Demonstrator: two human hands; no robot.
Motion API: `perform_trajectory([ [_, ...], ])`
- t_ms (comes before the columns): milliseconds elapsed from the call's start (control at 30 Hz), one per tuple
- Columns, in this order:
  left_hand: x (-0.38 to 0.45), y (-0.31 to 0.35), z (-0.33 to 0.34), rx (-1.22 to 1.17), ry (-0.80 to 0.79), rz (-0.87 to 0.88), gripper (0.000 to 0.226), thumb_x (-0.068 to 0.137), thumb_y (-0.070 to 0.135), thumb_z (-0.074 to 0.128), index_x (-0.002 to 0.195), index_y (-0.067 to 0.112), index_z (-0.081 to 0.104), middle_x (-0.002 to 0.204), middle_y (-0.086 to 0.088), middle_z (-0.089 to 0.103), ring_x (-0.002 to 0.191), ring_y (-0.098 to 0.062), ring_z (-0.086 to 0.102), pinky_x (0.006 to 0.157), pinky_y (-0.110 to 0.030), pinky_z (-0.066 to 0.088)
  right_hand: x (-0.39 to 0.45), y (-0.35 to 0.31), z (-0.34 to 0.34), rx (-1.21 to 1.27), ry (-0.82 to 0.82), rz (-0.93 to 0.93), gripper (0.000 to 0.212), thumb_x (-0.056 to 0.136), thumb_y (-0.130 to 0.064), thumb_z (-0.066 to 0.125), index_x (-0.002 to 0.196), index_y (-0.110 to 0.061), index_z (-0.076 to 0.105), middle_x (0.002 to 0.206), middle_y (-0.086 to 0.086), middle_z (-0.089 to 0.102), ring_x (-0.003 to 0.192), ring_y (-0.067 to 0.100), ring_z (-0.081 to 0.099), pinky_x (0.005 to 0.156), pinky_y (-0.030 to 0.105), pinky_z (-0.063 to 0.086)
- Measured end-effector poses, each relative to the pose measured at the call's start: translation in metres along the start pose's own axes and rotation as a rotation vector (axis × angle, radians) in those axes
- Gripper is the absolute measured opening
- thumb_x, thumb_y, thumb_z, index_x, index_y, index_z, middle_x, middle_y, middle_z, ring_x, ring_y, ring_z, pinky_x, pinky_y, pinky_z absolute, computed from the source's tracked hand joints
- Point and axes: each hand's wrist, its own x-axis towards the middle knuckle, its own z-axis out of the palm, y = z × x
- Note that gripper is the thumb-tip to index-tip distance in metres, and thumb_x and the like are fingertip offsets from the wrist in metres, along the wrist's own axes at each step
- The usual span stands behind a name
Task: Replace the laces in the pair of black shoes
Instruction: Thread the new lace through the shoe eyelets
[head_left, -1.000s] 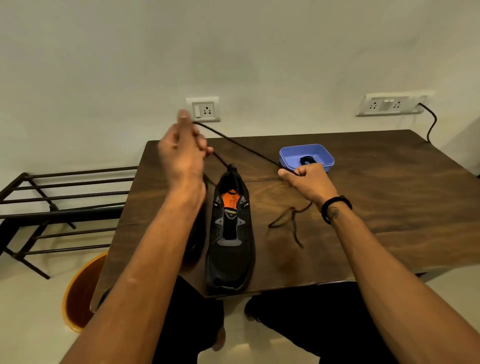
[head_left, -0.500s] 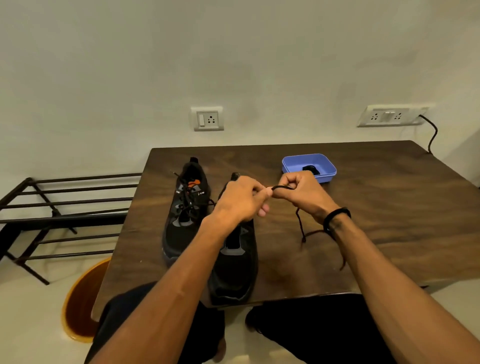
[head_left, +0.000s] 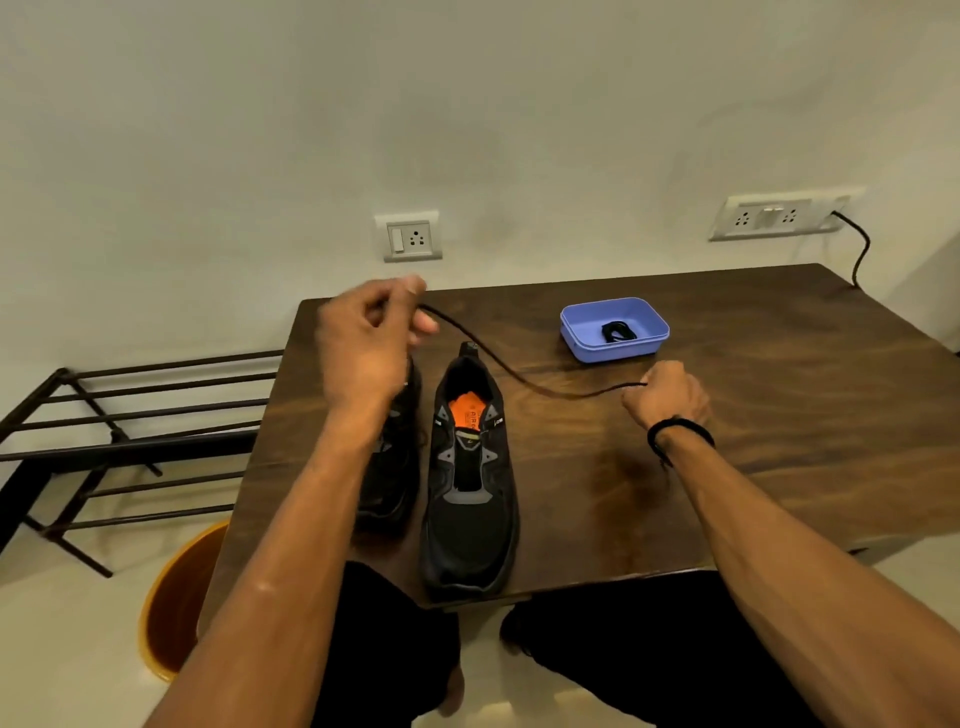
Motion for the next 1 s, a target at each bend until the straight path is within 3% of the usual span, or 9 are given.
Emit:
perform_trajectory([
  [133, -0.014, 0.013, 0.022, 0.236, -0.389, 0.166, 0.041, 0.104, 0.051, 0.049, 0.101, 0.021, 0.077, 0.077, 0.009, 0.077, 0.070, 0.002, 0.071, 0.076, -0.019, 0.058, 0.002, -0.024, -0.003, -0.047, 0.034, -0.139, 0.072, 0.072, 0.002, 0.070, 0.135, -0.023, 0.047, 0.137, 0.019, 0.040, 0.124, 0.039, 0.038, 0.100, 0.050, 0.041],
  [233, -0.025, 0.021, 0.032, 0.164, -0.564, 0.177, 0.061, 0.107, 0.054, 0.039, 0.082, 0.015, 0.078, 0.065, 0.002, 0.075, 0.065, -0.008, 0.072, 0.077, -0.029, 0.059, -0.013, -0.044, -0.025, 0.193, -0.003, -0.418, 0.052, 0.079, 0.005, 0.060, 0.125, -0.017, 0.066, 0.135, 0.007, 0.060, 0.129, 0.028, 0.053, 0.105, 0.044, 0.048],
  [300, -0.026, 0.024, 0.034, 0.081, -0.555, 0.143, 0.069, 0.109, 0.054, 0.034, 0.075, 0.011, 0.076, 0.059, -0.004, 0.071, 0.060, -0.013, 0.070, 0.076, -0.028, 0.057, -0.040, -0.069, -0.041, 0.663, -0.384, -0.425, 0.034, 0.093, 0.002, 0.050, 0.118, -0.007, 0.072, 0.120, 0.005, 0.073, 0.117, 0.021, 0.067, 0.101, 0.040, 0.055],
  [367, -0.024, 0.028, 0.036, -0.043, -0.492, 0.081, 0.075, 0.109, 0.055, 0.031, 0.071, 0.006, 0.073, 0.054, -0.009, 0.066, 0.055, -0.017, 0.066, 0.075, -0.029, 0.057, -0.069, -0.093, -0.052, 1.009, -0.841, -0.369, 0.030, 0.105, -0.017, 0.047, 0.114, 0.001, 0.069, 0.112, 0.018, 0.073, 0.109, 0.032, 0.069, 0.101, 0.047, 0.056],
  [500, -0.022, 0.026, 0.036, -0.224, -0.401, -0.104, 0.069, 0.108, 0.054, 0.038, 0.066, 0.005, 0.065, 0.047, -0.009, 0.054, 0.045, -0.018, 0.058, 0.060, -0.034, 0.055, -0.090, -0.108, -0.057, 0.946, -1.143, -0.541, 0.037, 0.104, -0.044, 0.052, 0.091, -0.011, 0.063, 0.095, 0.012, 0.069, 0.087, 0.026, 0.061, 0.087, 0.044, 0.056],
  [667, -0.016, 0.012, 0.031, -0.163, -0.353, -0.155, 0.052, 0.106, 0.047, 0.049, 0.078, 0.008, 0.069, 0.050, 0.001, 0.055, 0.046, -0.011, 0.052, 0.068, -0.035, 0.052, -0.075, -0.092, -0.053, 1.035, -1.008, -0.483, 0.018, 0.100, -0.013, 0.063, 0.109, 0.000, 0.071, 0.074, -0.002, 0.061, 0.063, 0.010, 0.049, 0.072, 0.030, 0.055],
  [800, -0.014, 0.007, 0.030, -0.080, -0.349, -0.210, 0.046, 0.105, 0.048, 0.052, 0.088, 0.010, 0.072, 0.064, -0.002, 0.069, 0.053, -0.010, 0.058, 0.071, -0.032, 0.053, -0.060, -0.084, -0.051, 1.083, -0.862, -0.379, 0.025, 0.101, -0.022, 0.064, 0.113, -0.001, 0.073, 0.068, -0.003, 0.042, 0.054, 0.008, 0.031, 0.050, 0.021, 0.031],
  [933, -0.015, -0.008, 0.027, 0.587, -0.756, -0.253, 0.033, 0.096, 0.050, 0.066, 0.111, 0.020, 0.065, 0.077, 0.000, 0.077, 0.060, -0.004, 0.066, 0.068, -0.027, 0.051, -0.042, -0.076, -0.053, 1.136, -0.676, -0.351, 0.033, 0.105, -0.032, 0.059, 0.125, -0.009, 0.072, 0.070, -0.003, 0.043, 0.054, 0.008, 0.025, 0.050, 0.022, 0.020],
  [1000, -0.021, -0.015, 0.028, 0.849, -1.022, -0.387, 0.053, 0.091, 0.040, 0.076, 0.135, 0.026, 0.050, 0.085, -0.002, 0.076, 0.065, -0.008, 0.070, 0.065, -0.027, 0.053, -0.036, -0.071, -0.053, 1.164, -0.610, -0.357, 0.032, 0.106, -0.029, 0.056, 0.127, -0.009, 0.071, 0.074, -0.003, 0.051, 0.052, 0.007, 0.028, 0.048, 0.021, 0.024],
])
